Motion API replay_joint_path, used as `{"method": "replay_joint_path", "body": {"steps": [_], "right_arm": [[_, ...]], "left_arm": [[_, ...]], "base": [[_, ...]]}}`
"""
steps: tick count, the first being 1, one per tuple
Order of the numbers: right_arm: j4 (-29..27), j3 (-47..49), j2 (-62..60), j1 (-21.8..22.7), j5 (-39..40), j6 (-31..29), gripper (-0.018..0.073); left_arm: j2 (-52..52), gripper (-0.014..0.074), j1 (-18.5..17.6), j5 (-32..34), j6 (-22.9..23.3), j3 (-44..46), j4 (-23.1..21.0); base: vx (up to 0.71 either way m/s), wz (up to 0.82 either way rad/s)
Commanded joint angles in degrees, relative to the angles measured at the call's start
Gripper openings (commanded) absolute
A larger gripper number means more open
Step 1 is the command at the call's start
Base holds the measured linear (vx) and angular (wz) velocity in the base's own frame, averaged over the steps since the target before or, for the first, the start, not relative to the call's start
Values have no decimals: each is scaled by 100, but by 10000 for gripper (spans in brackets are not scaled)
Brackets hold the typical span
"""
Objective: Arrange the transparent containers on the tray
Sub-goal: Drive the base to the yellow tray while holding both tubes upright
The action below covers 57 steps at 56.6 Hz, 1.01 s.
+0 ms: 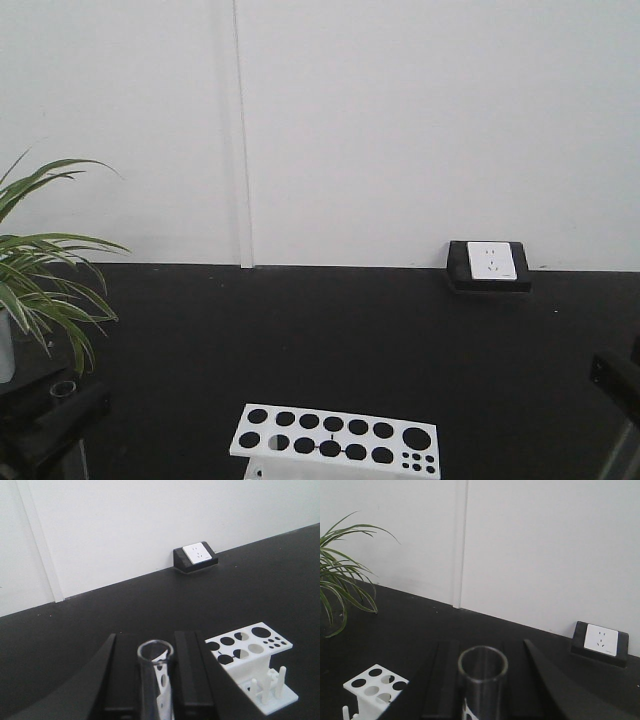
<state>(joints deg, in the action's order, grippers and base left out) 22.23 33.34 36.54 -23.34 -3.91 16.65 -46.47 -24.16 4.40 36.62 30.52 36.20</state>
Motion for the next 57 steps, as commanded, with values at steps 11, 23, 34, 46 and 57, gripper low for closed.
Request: {"method": "replay_joint_path", "body": {"steps": [11, 23, 34, 46, 57], "right_arm": [[48, 167, -7, -9, 439, -19, -13], [48, 167, -7, -9, 439, -19, -13], [48, 167, -7, -9, 439, -19, -13], [48, 167, -7, -9, 439, -19, -13], [48, 167, -7, -9, 439, -19, -13]], "left_arm": [[41, -6, -36, 366, 45, 158, -78], [41, -6, -36, 366, 45, 158, -78], [41, -6, -36, 366, 45, 158, -78], [41, -6, -36, 366, 45, 158, -78], [41, -6, -36, 372, 45, 158, -78]], "base": [[0, 0], [-1, 0], [-9, 7], [-20, 16], [-25, 14]]}}
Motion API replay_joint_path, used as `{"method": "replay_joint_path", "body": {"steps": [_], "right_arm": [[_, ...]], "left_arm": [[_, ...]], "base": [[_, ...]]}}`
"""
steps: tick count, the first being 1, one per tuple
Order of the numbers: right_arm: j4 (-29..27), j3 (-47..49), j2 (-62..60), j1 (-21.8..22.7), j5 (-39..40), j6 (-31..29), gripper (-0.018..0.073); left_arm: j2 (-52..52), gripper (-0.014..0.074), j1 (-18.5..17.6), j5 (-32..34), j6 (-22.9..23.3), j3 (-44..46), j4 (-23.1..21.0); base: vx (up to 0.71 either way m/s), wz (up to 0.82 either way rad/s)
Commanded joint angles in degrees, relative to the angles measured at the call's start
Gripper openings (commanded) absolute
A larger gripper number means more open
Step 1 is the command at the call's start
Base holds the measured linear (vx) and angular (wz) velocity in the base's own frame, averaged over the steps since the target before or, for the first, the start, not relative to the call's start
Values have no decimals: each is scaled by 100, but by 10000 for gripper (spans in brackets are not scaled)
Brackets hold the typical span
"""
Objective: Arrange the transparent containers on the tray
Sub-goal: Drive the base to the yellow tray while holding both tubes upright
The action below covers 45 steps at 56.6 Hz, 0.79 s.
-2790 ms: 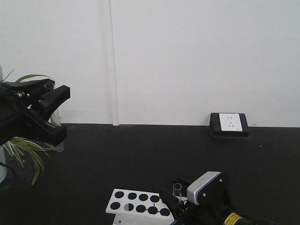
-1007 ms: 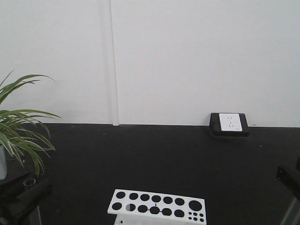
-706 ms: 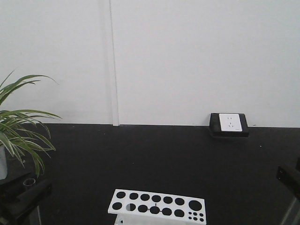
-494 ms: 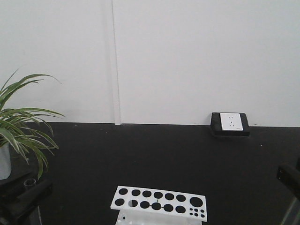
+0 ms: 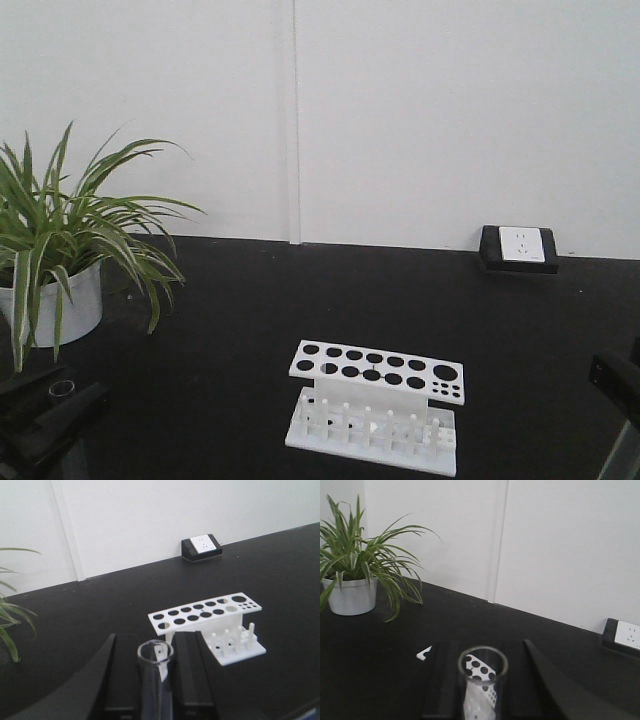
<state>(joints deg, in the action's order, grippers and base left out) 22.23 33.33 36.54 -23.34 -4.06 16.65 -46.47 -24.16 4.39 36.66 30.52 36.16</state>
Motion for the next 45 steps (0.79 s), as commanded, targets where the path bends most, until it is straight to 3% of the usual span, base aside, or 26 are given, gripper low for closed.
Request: {"method": "replay_joint_path", "body": {"steps": [1, 45], "right_arm": [[48, 168, -7, -9, 453, -19, -13], [48, 168, -7, -9, 458, -18, -13]], "left_arm": [[41, -6, -36, 373, 41, 158, -73], [41, -6, -36, 366, 41, 158, -73]], "base": [[-26, 10], [-35, 17]]}}
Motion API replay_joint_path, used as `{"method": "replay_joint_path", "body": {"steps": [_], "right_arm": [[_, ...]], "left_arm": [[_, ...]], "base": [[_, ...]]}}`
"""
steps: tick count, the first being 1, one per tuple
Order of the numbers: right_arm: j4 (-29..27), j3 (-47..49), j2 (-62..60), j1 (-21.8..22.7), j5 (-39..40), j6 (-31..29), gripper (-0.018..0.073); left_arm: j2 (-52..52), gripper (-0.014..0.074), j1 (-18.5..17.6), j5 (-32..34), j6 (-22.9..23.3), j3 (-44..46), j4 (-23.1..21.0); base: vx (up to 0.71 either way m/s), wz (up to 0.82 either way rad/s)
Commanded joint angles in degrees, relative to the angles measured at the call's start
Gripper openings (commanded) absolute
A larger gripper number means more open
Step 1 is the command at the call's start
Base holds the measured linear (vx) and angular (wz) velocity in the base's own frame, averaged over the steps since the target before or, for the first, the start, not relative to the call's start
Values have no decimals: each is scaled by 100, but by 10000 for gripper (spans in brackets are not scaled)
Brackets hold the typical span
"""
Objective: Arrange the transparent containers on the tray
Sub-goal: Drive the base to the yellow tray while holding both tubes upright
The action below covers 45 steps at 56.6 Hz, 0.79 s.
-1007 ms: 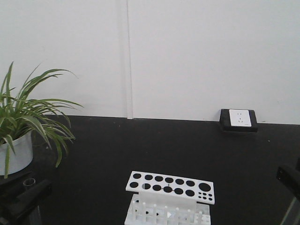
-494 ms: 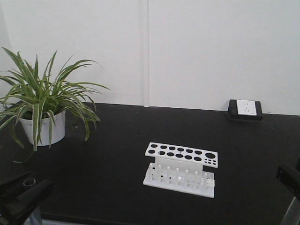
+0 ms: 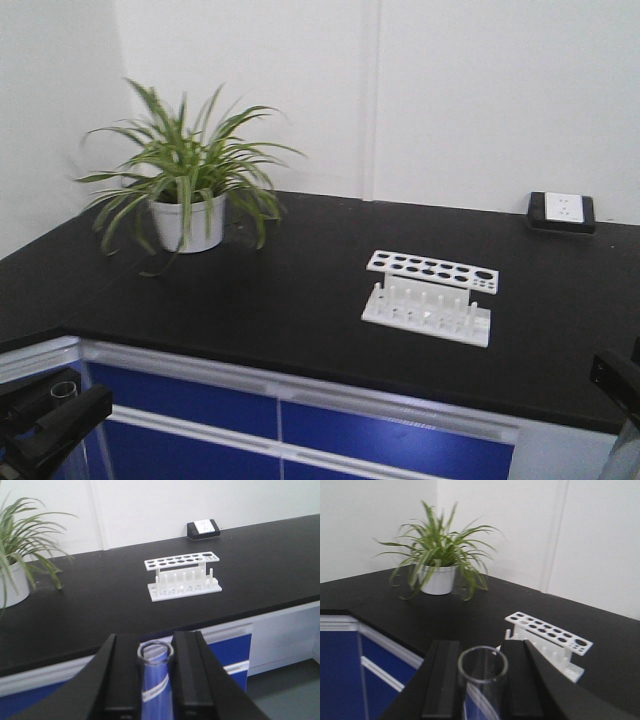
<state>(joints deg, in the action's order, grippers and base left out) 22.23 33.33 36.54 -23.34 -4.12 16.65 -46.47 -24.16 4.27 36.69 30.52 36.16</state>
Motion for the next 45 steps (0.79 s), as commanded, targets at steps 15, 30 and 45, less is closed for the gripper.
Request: {"method": "replay_joint_path", "body": {"steps": [15, 30, 45], "right_arm": [[48, 168, -7, -9, 465, -18, -13], [48, 168, -7, -9, 465, -18, -13], [48, 168, -7, -9, 465, -18, -13]], "left_arm": [[41, -6, -36, 378, 39, 158, -73], [41, -6, -36, 384, 39, 158, -73], [41, -6, -36, 378, 39, 158, -73]], "base": [[-40, 32], [-39, 36], [-37, 45]]}}
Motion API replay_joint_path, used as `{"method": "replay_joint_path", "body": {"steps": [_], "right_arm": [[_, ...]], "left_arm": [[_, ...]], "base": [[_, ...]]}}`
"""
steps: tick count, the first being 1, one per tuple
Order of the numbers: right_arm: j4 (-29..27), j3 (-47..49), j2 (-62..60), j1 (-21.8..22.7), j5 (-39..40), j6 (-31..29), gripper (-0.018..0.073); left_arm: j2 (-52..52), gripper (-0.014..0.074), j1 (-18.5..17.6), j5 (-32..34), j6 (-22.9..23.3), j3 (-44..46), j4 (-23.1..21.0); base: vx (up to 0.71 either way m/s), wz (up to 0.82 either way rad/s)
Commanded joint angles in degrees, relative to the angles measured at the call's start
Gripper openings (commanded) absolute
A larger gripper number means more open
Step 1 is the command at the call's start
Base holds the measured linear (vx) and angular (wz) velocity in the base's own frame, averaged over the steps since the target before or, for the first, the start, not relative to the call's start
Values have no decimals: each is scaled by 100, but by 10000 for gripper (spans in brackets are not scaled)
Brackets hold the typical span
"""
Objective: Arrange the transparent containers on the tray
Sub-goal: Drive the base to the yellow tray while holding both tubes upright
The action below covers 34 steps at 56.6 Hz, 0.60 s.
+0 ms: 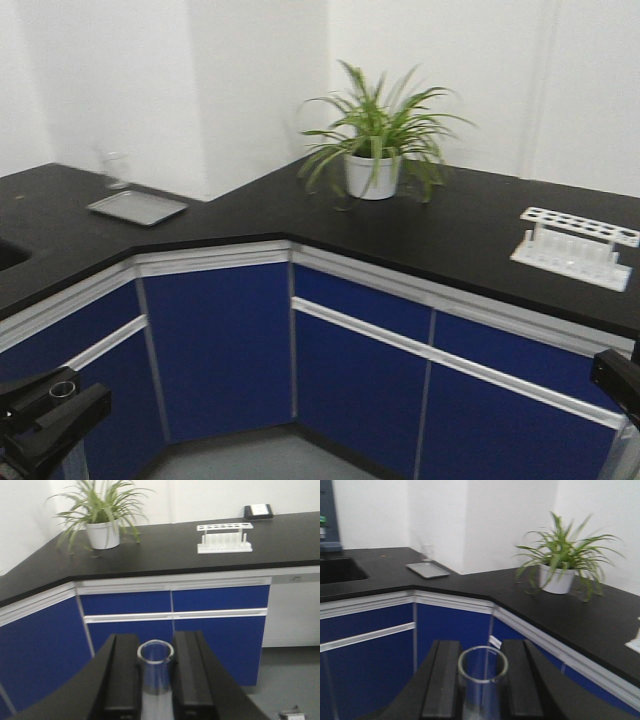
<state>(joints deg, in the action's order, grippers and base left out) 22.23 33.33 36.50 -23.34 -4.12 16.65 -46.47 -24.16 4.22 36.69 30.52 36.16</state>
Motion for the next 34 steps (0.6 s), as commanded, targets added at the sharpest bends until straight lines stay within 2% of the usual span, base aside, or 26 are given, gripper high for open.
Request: {"method": "replay_joint_path", "body": {"steps": [1, 34], "right_arm": [[48, 168, -2, -9, 465, -18, -13], [48, 168, -2, -9, 465, -18, -13]], "left_arm": [[41, -6, -36, 384, 39, 158, -73], [54, -6, -36, 389, 39, 158, -73]], "base": [[-36, 48], [-27, 52]]}}
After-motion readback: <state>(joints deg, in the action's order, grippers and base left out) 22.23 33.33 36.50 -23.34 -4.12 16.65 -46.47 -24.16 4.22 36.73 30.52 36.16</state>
